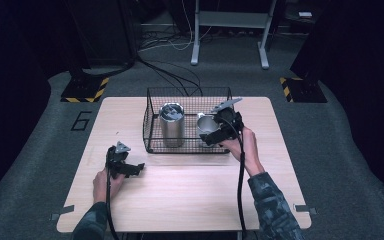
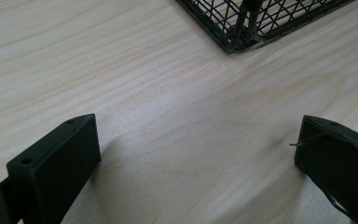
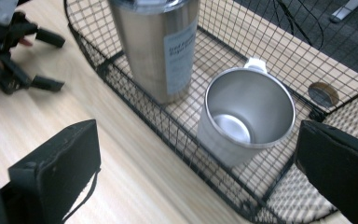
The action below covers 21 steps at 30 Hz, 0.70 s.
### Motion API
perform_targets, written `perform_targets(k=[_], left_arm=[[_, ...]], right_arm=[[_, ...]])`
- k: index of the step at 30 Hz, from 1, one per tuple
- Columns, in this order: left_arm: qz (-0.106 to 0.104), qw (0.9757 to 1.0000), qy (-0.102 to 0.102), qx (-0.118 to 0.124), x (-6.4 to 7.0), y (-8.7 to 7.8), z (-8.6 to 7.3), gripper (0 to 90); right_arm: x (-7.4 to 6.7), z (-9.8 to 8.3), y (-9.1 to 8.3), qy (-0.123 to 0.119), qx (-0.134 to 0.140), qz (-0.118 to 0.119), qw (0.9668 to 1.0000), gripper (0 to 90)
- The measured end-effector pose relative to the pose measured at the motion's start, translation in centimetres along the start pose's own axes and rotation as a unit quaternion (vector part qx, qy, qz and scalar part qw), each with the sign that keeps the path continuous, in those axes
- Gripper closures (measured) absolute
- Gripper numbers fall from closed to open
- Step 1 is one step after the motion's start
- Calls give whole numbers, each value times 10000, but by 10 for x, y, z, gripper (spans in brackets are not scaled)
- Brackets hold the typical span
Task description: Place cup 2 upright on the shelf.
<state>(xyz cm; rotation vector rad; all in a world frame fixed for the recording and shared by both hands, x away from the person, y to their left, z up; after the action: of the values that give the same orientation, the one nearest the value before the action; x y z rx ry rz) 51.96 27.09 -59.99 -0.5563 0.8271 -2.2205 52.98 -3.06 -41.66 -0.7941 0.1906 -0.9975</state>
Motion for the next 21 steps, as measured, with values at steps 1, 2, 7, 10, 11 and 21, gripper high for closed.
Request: perform_targets(k=[1,2,7,10,11,21], left_arm=[[0,10000,-14,8,0,0,0,0],[0,10000,-14,8,0,0,0,0],[4,10000,-26,13,0,0,0,0],[-1,10000,3,-1,0,0,0,0],[0,10000,-3,3,0,0,0,0],[-9,10000,-22,-4,0,0,0,0]], right_arm=[[0,-3,-3,-47,-26,0,10000,0],[0,-3,-3,-47,-26,0,10000,0],[6,-30,-22,-75,-41,-127,9999,1],[10,-43,-26,-66,-58,-196,9998,1],[13,-49,-29,-73,-68,-211,9997,1],[35,-106,-33,273,-209,-393,9986,4]])
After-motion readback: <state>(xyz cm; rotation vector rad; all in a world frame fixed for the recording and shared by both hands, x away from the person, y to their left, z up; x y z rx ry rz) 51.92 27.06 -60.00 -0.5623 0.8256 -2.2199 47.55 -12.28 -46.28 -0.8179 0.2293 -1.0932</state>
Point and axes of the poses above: each handheld gripper's, and its own axes: y roughly forward along the jaws, z roughly out of its top, x roughly to its right, the point moved 10 cm from there along y, roughly forward along the jaws, and after that the axes turned 14 degrees about -z, right-handed, at the moved point
